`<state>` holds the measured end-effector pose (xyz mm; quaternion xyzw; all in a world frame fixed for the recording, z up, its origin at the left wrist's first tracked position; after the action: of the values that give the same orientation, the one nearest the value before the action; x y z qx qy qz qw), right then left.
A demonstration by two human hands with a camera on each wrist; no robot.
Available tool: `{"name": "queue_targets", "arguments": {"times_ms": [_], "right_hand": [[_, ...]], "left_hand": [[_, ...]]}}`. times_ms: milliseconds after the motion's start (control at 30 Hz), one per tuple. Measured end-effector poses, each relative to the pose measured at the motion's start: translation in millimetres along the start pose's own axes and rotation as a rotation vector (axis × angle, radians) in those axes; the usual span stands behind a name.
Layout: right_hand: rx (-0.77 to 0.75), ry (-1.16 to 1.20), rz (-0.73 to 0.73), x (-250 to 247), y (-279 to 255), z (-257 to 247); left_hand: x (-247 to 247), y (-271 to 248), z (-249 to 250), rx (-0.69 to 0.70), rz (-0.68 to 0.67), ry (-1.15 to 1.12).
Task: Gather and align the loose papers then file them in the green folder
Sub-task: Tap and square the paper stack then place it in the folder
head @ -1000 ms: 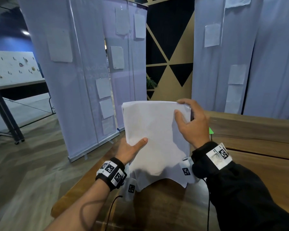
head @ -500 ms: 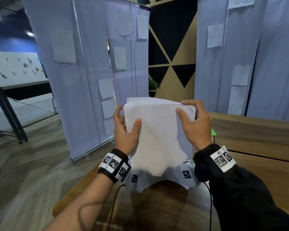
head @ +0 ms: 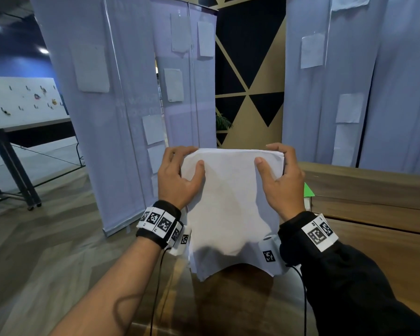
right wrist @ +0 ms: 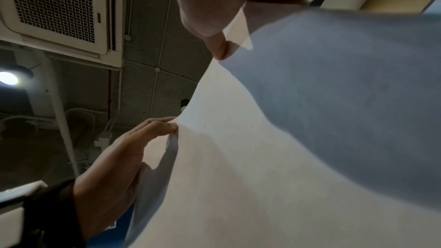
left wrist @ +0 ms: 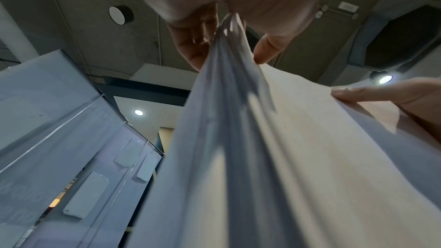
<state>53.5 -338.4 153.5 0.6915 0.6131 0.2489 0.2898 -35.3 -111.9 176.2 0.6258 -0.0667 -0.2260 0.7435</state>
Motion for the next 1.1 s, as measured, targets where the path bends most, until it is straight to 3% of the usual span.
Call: {"name": "queue_targets", "arguments": {"times_ms": [367,533,933,1100], "right_hand": [[-0.001,0.018,-0.005,0.0,-3.2,-2.3],[0.0,0.018,-0.008,0.8,-2.4,1.0],[0.004,0.036,-0.005,0.7,-3.3,1.8],[-0.001,0.037,-0.01,2.4,-4.3,-0.5]], "left_hand": [[-5.7,1.9,4.9,0.069,0.032,-0.055],[-3.9,4.1,3.4,0.078,-0.02,-0.01],[-6.6,3.9,-0.5,0.025,-0.008,-0.036],[-7.4,1.0,-3.8,-0.073,0.03,-0.085]]}}
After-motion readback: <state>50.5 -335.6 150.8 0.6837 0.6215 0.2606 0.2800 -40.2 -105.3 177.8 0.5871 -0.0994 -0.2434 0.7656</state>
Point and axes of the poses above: each hand's wrist, its own y-axis towards the middle knuckle, its own x-axis out of the palm, z = x × y, the point moved 6 cm from there along y, towards the middle knuckle, and after that the axes turned 7 degrees about x, right-handed, at the moved point
